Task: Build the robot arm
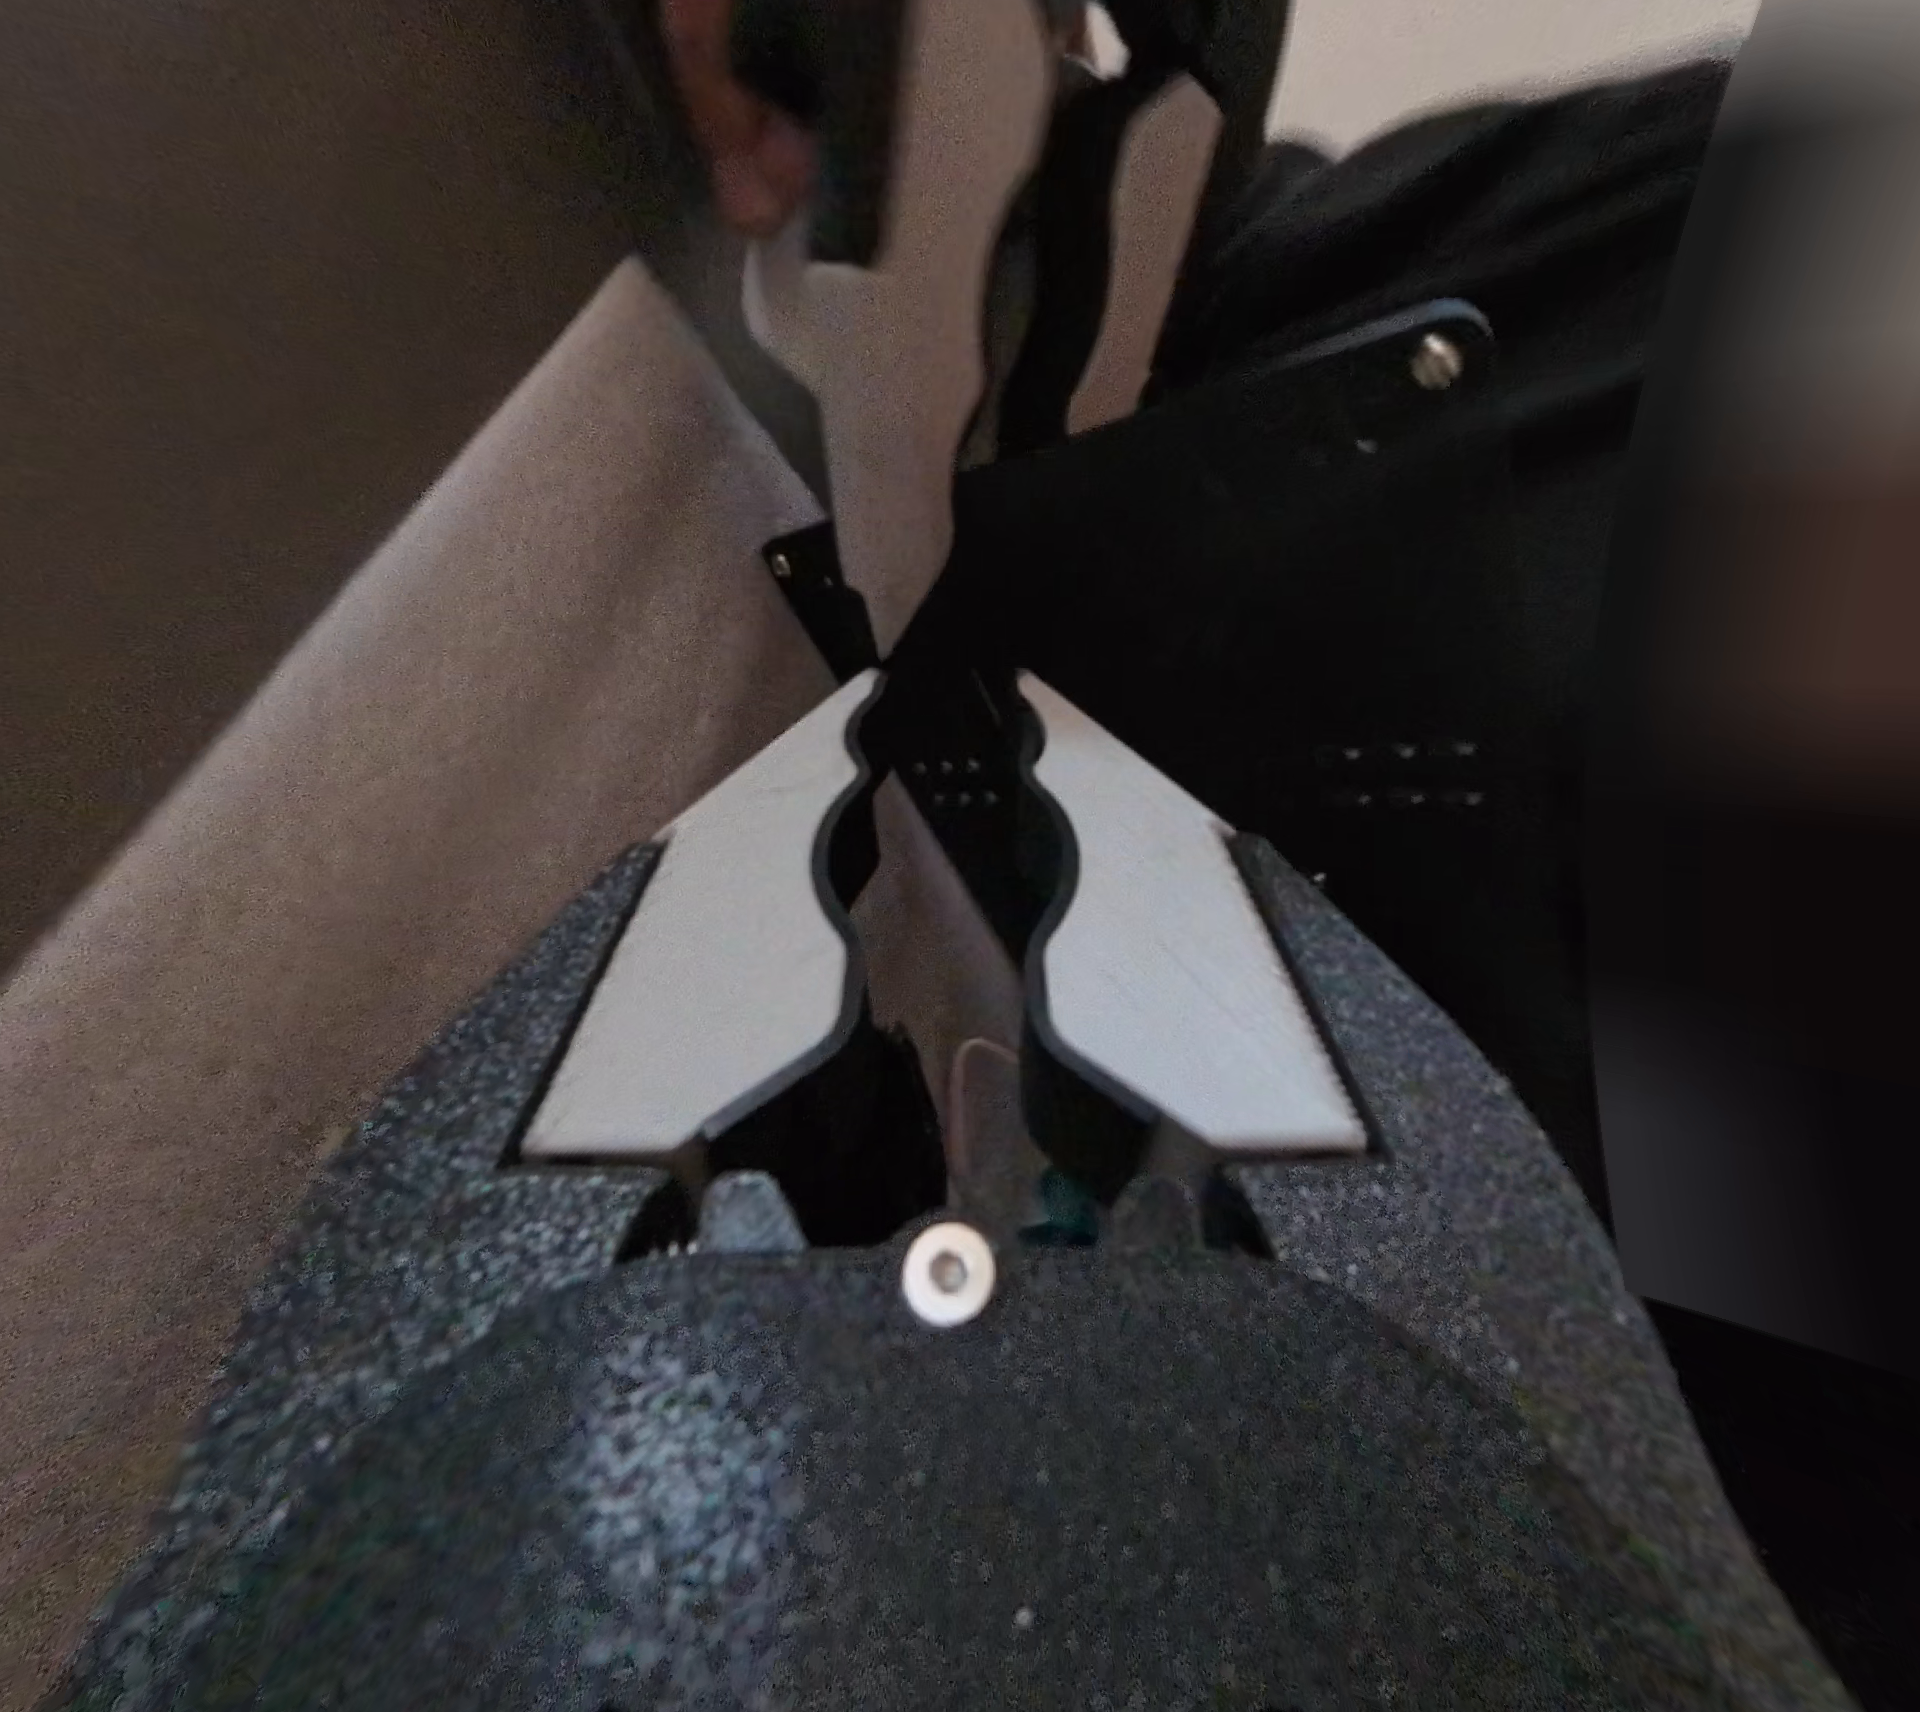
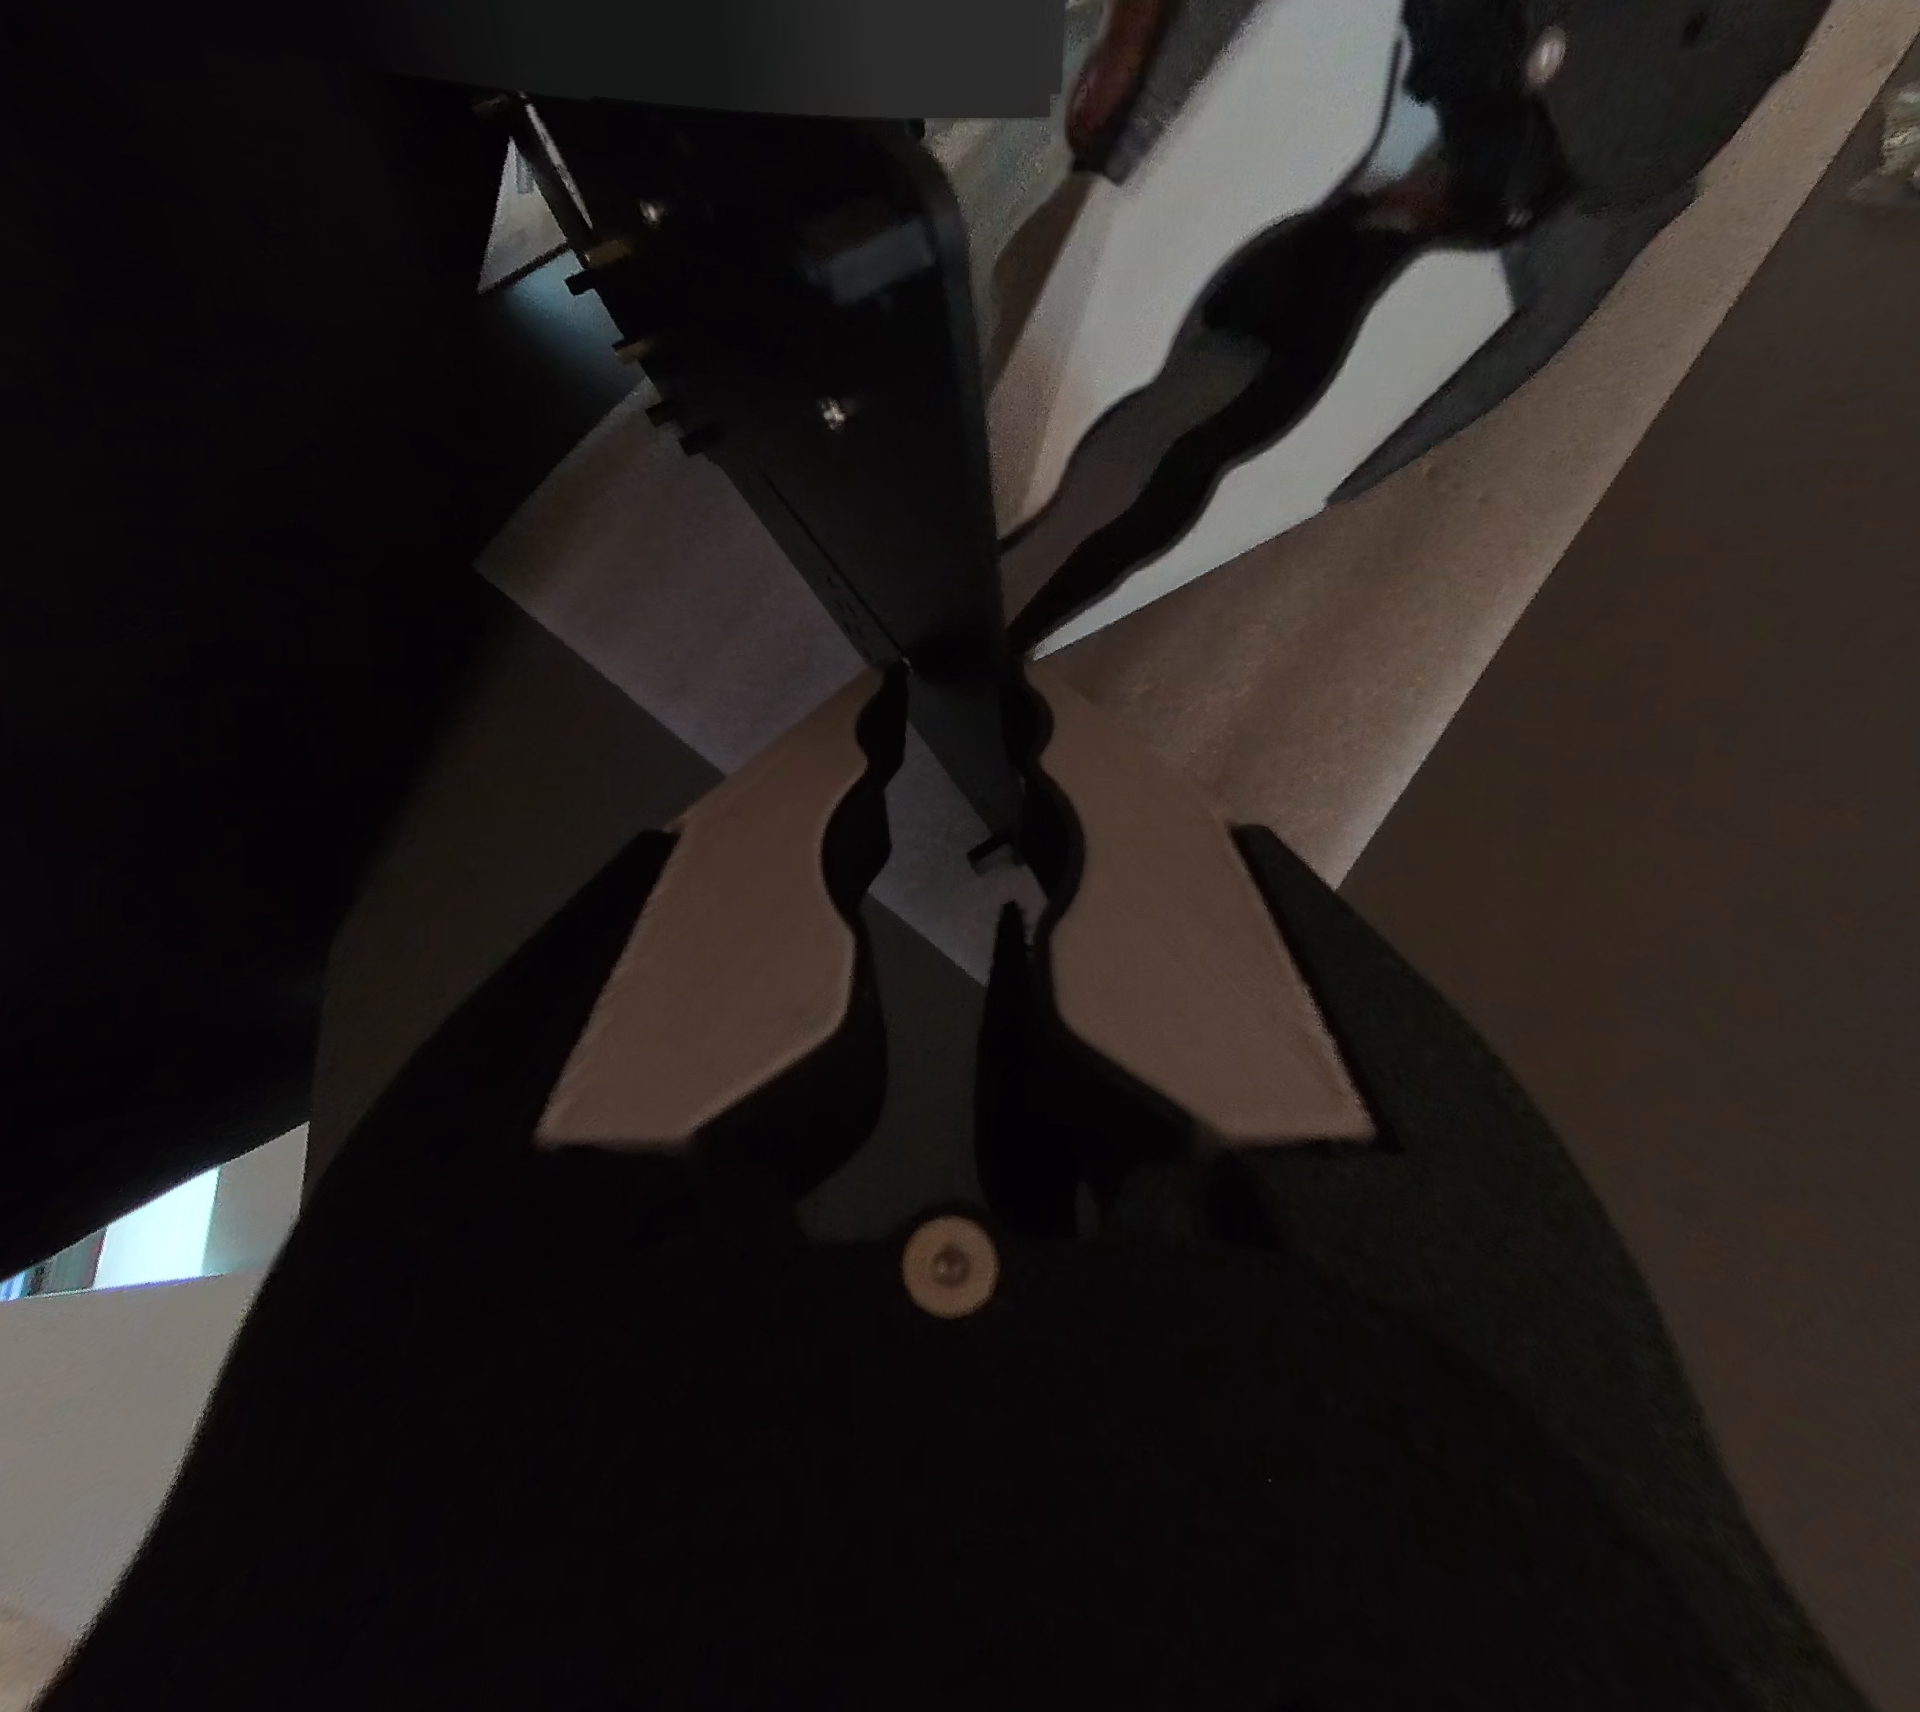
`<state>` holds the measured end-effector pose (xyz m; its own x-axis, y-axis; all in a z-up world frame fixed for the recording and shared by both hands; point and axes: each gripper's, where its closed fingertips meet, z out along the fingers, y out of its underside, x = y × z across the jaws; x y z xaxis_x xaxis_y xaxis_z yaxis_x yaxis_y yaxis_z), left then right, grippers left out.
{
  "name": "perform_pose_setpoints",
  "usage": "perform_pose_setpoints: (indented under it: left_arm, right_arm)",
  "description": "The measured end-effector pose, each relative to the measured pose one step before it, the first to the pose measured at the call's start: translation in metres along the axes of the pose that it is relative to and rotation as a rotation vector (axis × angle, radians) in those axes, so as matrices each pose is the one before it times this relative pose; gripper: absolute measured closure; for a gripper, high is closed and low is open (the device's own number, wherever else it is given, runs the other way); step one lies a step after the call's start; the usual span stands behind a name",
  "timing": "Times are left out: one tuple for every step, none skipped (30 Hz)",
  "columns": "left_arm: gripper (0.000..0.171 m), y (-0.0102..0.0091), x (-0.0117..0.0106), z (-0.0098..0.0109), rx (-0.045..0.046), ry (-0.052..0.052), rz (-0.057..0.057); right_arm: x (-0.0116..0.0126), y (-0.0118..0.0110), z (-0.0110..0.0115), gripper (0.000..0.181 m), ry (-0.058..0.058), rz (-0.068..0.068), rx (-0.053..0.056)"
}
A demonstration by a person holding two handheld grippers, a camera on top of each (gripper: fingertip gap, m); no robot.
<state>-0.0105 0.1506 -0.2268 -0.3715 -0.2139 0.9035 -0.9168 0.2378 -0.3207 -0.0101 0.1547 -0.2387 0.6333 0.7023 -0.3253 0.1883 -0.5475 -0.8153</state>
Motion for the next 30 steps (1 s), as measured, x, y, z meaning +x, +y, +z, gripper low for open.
perform_pose_setpoints:
  left_arm:
    - [0.153,0.00105,-0.00173,0.00017,0.01077,0.0325,-0.0781]
    - [0.153,0.00031,-0.00225,-0.00011,0.00752,0.0142,-0.0478]
    - [0.156,-0.00157,0.0001,-0.0004,0.01579,0.016,-0.0253]
    - [0.162,-0.00056,0.0007,0.00027,0.00233,0.0092,-0.0112]
    - [0.165,0.00015,0.0,0.00079,-0.00523,-0.0041,0.0057]
    - [0.165,-0.00024,0.00005,0.00021,-0.00516,-0.0071,0.0141]
    - [0.165,0.00034,0.00004,0.00016,-0.01079,-0.0056,0.0177]
    - [0.166,0.00024,0.00006,-0.00005,-0.00911,-0.0109,0.0317]
    - [0.166,0.00019,0.00014,0.00009,-0.00682,-0.0232,0.0595]
    - [0.166,0.00024,0.00052,-0.00009,-0.00982,-0.0313,0.0864]
    - [0.167,-0.00043,0.00102,-0.00055,-0.01265,-0.0384,0.1089]
    - [0.167,-0.00002,0.00062,-0.00022,-0.01975,-0.0539,0.1407]
    - [0.168,0.00119,0.00038,-0.00008,-0.0268,-0.0681,0.1839]
    - [0.167,0.00157,0.00052,-0.00008,-0.03061,-0.0722,0.2058]
    - [0.167,0.00167,0.00052,0.00018,-0.03366,-0.0622,0.1927]
    - [0.167,0.0004,-0.00037,0.00006,-0.02781,-0.0495,0.1629]
    - [0.167,0.00014,-0.00086,0.00004,-0.01775,-0.037,0.1168]
    - [0.168,0.00084,-0.00033,0.00013,-0.01265,-0.0372,0.1097]
    - [0.168,0.00119,0.00041,0.00019,-0.01741,-0.0445,0.126]
    - [0.168,0.00073,0.0004,0.00015,-0.02421,-0.0458,0.131]
    - [0.168,0.00005,-0.0003,-0.00044,-0.02025,-0.0396,0.1171]
    - [0.167,0.00028,-0.0003,-0.00037,-0.01294,-0.0227,0.0733]
    - [0.167,0.00055,-0.00029,-0.0003,-0.00553,-0.0054,0.0129]
    - [0.167,0.00032,-0.00007,-0.00021,0.00485,0.009,-0.0463]
    - [0.167,0.00075,0.00001,-0.00059,0.01115,0.0209,-0.0934]
    - [0.167,0.00195,-0.00034,-0.0008,0.0111,0.0298,-0.1238]
    - [0.167,0.00259,-0.00017,-0.0007,0.012,0.0457,-0.1557]
    - [0.165,0.0011,0.00071,-0.0009,0.0182,0.0712,-0.1943]
    - [0.159,-0.00216,-0.00095,-0.00225,0.03492,0.0782,-0.2166]
    - [0.154,-0.007,-0.00618,-0.00491,0.0695,0.048,-0.2172]
  right_arm:
    - [0.00001,-0.00025,0.00014,0.163,0.0017,-0.0004,0.0002]
    - [0.00007,0.0,0.00007,0.163,0.0007,-0.0005,-0.0001]
    - [0.00014,0.0001,0.00004,0.163,0.0017,-0.0027,-0.0014]
    - [0.00002,0.0001,-0.0001,0.163,0.0033,-0.0056,-0.0008]
    - [-0.00011,0.0002,-0.00005,0.163,0.001,-0.0026,-0.0013]
    - [0.00006,0.00015,0.00001,0.163,-0.0001,-0.0007,-0.0005]
    - [-0.00005,0.0,-0.00003,0.163,-0.0001,-0.0009,-0.0008]
    - [0.00006,0.00011,0.00007,0.163,0.002,-0.0029,-0.0012]
    - [0.00005,0.00017,-0.0001,0.163,0.0,-0.0018,-0.0008]
    - [0.00001,0.00014,-0.00004,0.163,-0.0018,0.0018,-0.0001]
    - [0.00033,0.00019,-0.00005,0.163,0.0013,0.0003,-0.001]
    - [-0.00013,0.00001,0.00001,0.163,-0.0002,-0.0018,-0.0006]
    - [0.00011,-0.00023,0.00014,0.163,-0.0008,0.0021,0.0014]
    - [-0.00004,-0.00003,0.00008,0.163,-0.0014,0.001,0.0001]
    - [0.00012,0.00019,0.00006,0.163,-0.0007,0.0012,0.0003]
    - [-0.0001,0.00009,-0.00004,0.163,-0.0035,0.0033,0.0007]
    - [0.00004,0.0,-0.0002,0.163,-0.0024,0.0017,0.0005]
    - [0.00021,-0.00001,0.00003,0.163,-0.0004,0.0022,0.002]
    - [-0.00014,-0.00015,0.00012,0.163,-0.0012,0.0024,0.0025]
    - [-0.00012,0.00007,0.00014,0.163,-0.0009,0.0009,0.0007]
    - [-0.00001,-0.00002,0.00014,0.163,0.0006,-0.0004,-0.0001]
    - [0.00029,-0.00012,-0.00001,0.163,0.0016,-0.0003,-0.0001]
    - [0.00009,0.00009,-0.00011,0.163,0.0003,0.0002,-0.0005]
    - [0.00007,0.00005,-0.00001,0.163,-0.0015,0.0018,0.0005]
    - [-0.0001,-0.00006,0.0,0.163,-0.0014,0.0018,0.0009]
    - [-0.00005,-0.0001,-0.00002,0.163,-0.0004,0.0009,0.0008]
    - [-0.00005,-0.00004,0.00011,0.163,-0.0001,0.0006,-0.0002]
    - [0.00005,0.00001,-0.00006,0.163,-0.0004,0.0004,-0.0004]
    - [-0.00001,0.00004,-0.00015,0.163,-0.0006,0.0007,0.0]
    - [0.0,-0.00001,-0.00004,0.163,0.0008,-0.0009,-0.0003]
